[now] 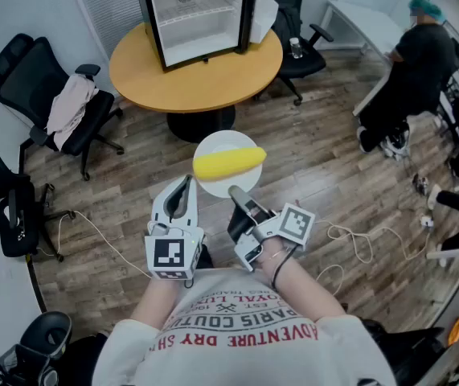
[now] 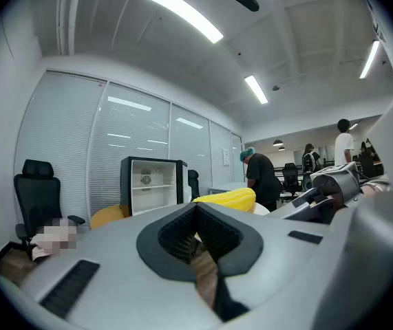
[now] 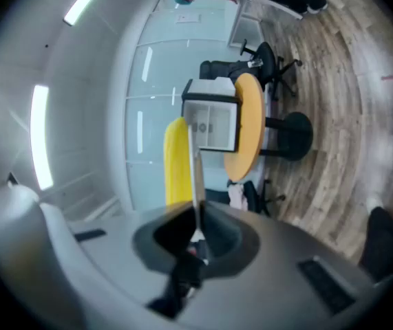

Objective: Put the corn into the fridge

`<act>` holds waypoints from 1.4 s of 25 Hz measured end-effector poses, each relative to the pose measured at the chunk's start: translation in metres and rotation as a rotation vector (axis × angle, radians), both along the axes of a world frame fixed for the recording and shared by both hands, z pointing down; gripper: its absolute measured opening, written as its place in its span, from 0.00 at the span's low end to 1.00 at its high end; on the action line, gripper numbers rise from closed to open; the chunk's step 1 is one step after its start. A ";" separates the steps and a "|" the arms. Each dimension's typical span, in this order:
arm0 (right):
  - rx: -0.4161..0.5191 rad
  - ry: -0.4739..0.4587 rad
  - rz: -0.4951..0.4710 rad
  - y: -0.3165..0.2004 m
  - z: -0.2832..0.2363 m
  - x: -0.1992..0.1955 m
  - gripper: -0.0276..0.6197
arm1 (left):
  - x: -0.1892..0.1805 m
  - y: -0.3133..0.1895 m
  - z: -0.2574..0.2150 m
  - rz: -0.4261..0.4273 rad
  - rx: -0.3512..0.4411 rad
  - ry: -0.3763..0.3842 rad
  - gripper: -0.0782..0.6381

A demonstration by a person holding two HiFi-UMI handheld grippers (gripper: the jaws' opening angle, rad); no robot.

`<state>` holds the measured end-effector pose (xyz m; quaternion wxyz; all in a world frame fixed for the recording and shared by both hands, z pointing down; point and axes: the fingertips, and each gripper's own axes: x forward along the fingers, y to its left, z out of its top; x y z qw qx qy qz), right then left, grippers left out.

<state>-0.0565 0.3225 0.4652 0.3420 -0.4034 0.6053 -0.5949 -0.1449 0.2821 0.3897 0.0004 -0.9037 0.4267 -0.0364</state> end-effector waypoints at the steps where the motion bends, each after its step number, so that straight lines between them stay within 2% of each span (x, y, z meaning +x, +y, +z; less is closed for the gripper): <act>1: 0.001 -0.005 0.001 0.000 -0.001 0.000 0.10 | 0.000 0.000 0.001 0.000 -0.002 0.000 0.14; 9: 0.003 -0.008 0.011 -0.001 0.001 -0.001 0.10 | -0.003 -0.002 0.006 0.001 -0.021 0.007 0.14; 18: -0.017 0.016 0.047 -0.015 0.006 -0.004 0.10 | -0.003 -0.021 0.019 0.045 -0.049 0.022 0.14; 30: -0.001 0.004 0.163 -0.126 0.003 -0.019 0.10 | -0.018 -0.142 0.013 0.146 -0.034 0.029 0.14; 35: 0.001 -0.010 0.173 -0.163 0.003 -0.024 0.10 | -0.025 -0.174 0.020 0.147 -0.045 0.017 0.14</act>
